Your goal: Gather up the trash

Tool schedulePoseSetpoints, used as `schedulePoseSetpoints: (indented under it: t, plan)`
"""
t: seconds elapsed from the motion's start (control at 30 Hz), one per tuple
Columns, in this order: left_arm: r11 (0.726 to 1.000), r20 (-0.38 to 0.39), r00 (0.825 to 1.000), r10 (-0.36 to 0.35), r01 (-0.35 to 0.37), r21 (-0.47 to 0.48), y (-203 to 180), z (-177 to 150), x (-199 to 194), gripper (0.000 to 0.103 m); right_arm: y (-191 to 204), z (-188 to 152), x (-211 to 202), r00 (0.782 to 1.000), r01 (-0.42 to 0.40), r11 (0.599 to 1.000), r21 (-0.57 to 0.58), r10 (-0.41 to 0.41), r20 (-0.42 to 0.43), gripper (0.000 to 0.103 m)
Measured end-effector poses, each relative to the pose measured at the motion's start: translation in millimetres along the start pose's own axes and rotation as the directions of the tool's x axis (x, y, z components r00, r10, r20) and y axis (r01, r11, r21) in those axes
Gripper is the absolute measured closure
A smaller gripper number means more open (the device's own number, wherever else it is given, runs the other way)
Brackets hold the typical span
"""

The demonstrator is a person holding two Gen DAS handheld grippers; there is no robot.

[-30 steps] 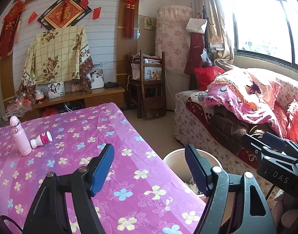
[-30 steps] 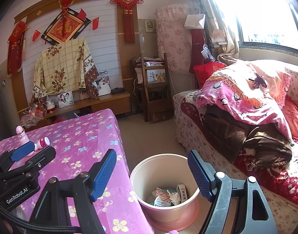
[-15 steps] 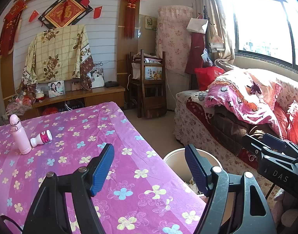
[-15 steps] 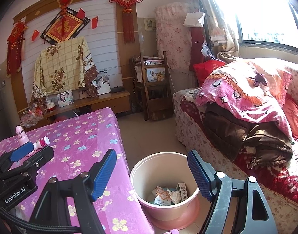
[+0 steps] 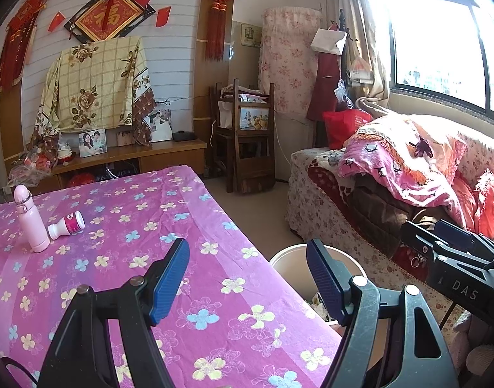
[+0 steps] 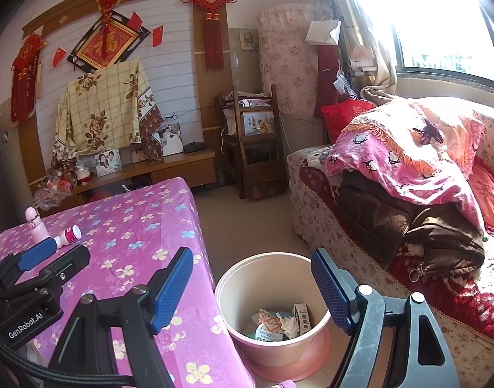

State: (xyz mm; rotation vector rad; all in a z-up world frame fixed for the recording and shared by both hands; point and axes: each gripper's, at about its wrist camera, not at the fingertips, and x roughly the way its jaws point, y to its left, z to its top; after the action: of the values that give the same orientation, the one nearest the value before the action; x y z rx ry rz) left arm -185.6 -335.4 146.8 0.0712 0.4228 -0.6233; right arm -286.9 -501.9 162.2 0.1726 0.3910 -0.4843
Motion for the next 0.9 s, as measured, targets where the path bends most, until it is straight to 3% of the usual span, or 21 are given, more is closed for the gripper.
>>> schedulePoseSetpoints:
  t: [0.9]
  plan:
    - [1.0, -0.016, 1.0, -0.005, 0.004, -0.031, 4.7, -4.5, 5.7, 0.028, 8.0, 2.2, 4.2, 1.0, -0.001, 1.0, -0.015, 0.001, -0.011, 0.024]
